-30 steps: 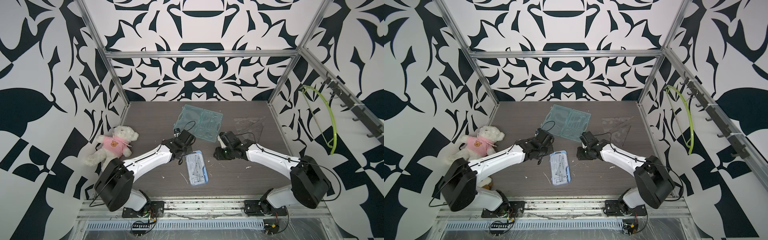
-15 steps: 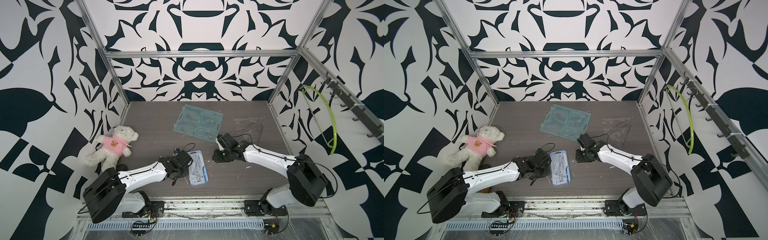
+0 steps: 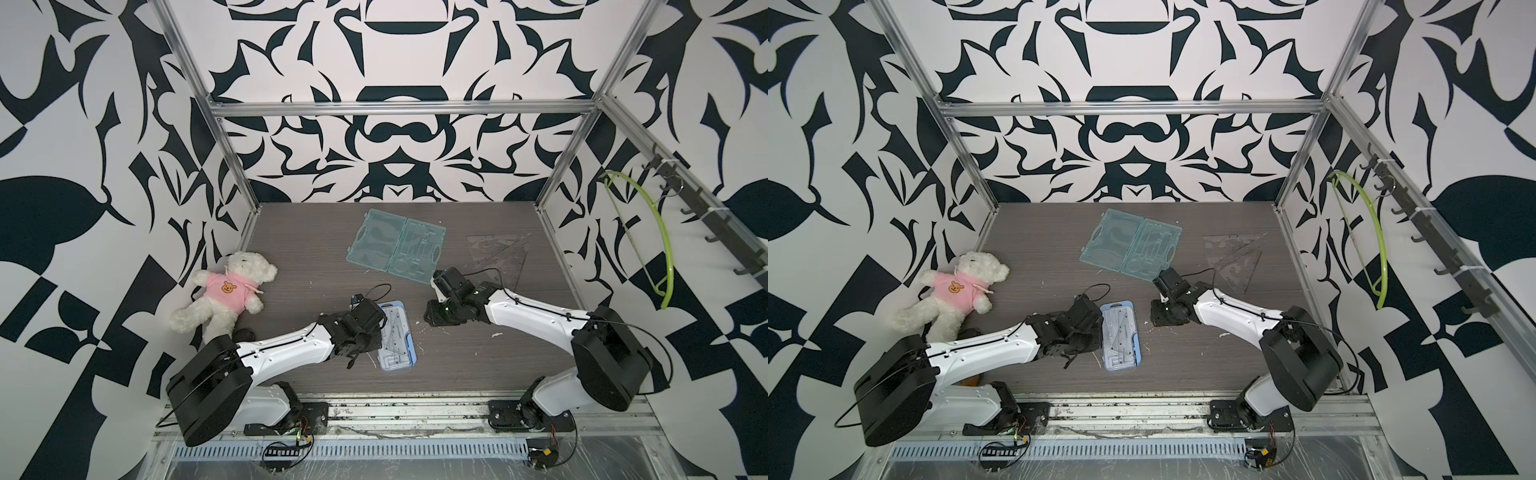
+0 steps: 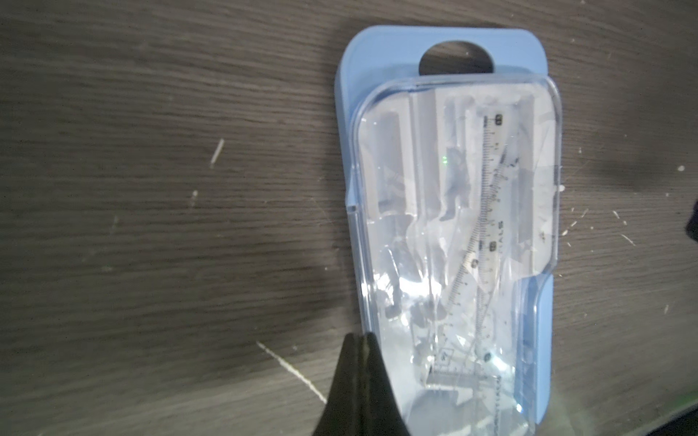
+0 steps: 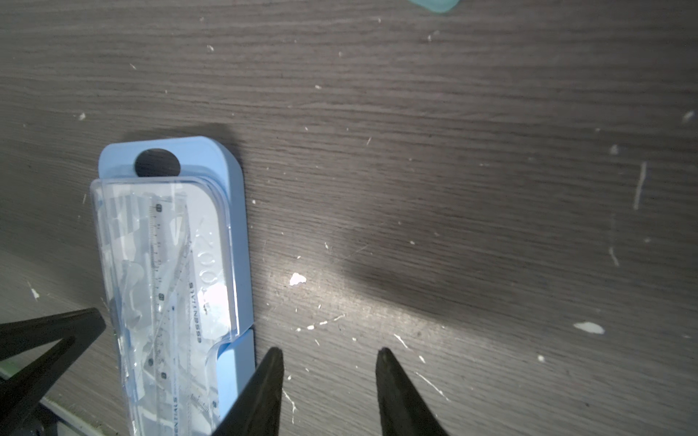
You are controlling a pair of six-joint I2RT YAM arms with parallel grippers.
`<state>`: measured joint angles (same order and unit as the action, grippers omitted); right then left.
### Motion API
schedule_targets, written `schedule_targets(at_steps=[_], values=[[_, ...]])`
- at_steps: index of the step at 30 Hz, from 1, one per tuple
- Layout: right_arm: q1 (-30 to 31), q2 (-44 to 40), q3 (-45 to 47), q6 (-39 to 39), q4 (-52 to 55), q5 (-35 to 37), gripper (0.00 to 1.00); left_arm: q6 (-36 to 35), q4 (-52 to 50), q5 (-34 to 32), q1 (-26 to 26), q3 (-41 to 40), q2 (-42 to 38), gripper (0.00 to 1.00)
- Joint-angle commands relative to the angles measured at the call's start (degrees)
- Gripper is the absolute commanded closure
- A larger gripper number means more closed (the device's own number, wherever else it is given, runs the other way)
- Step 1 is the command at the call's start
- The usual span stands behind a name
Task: Open the ruler set and take out the ruler
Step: Open the ruler set box at the center of the board.
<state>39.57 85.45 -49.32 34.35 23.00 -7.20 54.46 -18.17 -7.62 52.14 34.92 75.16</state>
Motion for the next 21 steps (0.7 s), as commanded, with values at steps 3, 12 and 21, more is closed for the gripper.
schedule_targets(at_steps=[3,12,21], values=[[0.5,0.6,-0.4,0.4,0.0,0.6,0.58,0.1,1.5,0.9,0.2,1.4,2.2,1.00],[0.7,0.8,-0.4,0.5,0.0,0.5,0.58,0.1,2.8,1.4,0.3,1.8,6.0,1.00],[3.7,0.4,-0.1,1.3,1.4,0.6,0.64,0.1,2.2,0.9,0.4,2.0,5.2,1.00]])
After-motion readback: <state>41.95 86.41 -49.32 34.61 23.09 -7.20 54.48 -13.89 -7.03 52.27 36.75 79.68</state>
